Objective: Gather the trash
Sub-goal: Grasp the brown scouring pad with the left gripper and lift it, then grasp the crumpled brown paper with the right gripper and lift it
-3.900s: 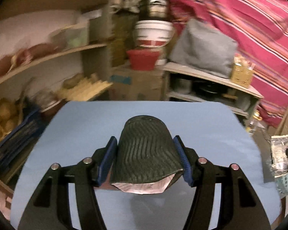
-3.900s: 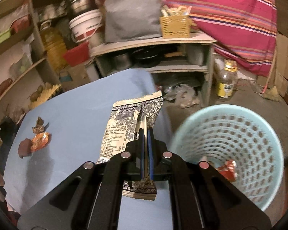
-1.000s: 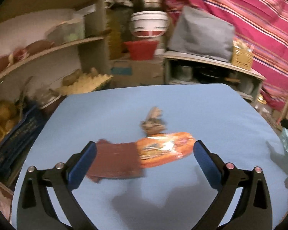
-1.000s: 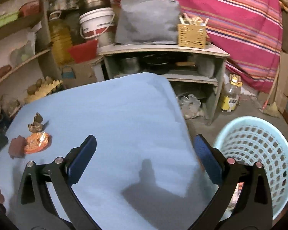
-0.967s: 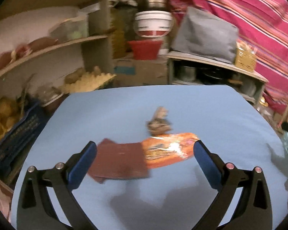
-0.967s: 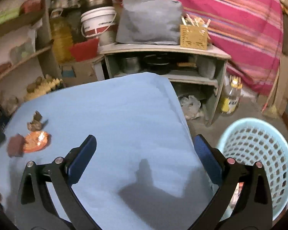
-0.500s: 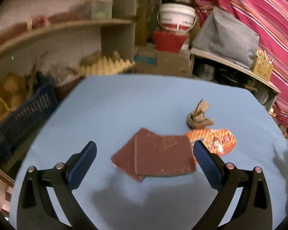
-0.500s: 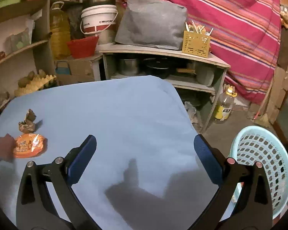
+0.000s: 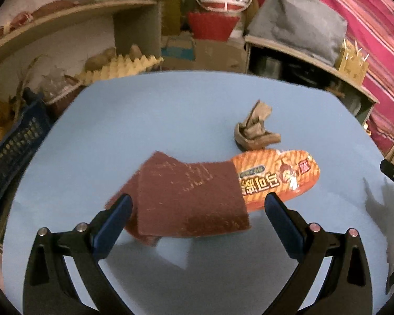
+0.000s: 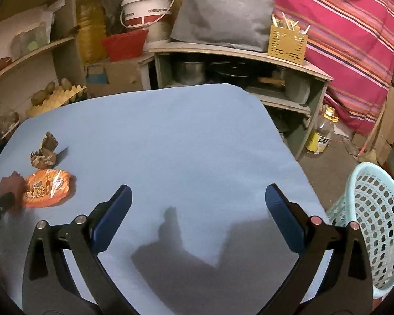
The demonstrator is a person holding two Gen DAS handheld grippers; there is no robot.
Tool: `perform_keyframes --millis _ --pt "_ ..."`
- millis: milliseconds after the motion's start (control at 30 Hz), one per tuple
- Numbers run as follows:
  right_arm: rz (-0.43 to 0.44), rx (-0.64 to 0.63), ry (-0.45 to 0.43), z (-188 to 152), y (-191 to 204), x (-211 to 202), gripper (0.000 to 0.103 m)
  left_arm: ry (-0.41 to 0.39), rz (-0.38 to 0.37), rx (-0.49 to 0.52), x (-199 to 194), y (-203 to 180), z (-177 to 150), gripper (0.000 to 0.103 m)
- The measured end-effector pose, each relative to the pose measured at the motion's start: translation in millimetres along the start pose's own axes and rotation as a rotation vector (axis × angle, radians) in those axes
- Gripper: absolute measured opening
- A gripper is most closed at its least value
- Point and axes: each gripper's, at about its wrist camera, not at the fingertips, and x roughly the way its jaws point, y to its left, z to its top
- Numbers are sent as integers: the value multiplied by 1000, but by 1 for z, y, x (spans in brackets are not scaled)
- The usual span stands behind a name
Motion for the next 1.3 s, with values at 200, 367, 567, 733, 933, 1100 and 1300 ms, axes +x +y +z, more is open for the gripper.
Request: perform_keyframes --millis 200,367,567,733,933,1100,1300 --pt "5 -47 3 -4 11 1 99 22 2 -46 8 11 2 98" --pt "11 -62 9 -7 16 2 99 27 13 -22 10 9 2 94" --pt "27 -74 21 -11 22 1 99 33 63 36 12 2 1 86" --pt "41 -70 31 -12 23 2 99 29 55 34 12 4 0 85" --pt "66 -65 31 -10 24 2 99 12 19 -6 1 18 3 85" --pt "87 -123 1 -6 45 -6 99 -52 25 -26 -23 41 9 85" --pt "125 -159 -34 2 96 -7 99 -133 45 -65 -50 84 19 85"
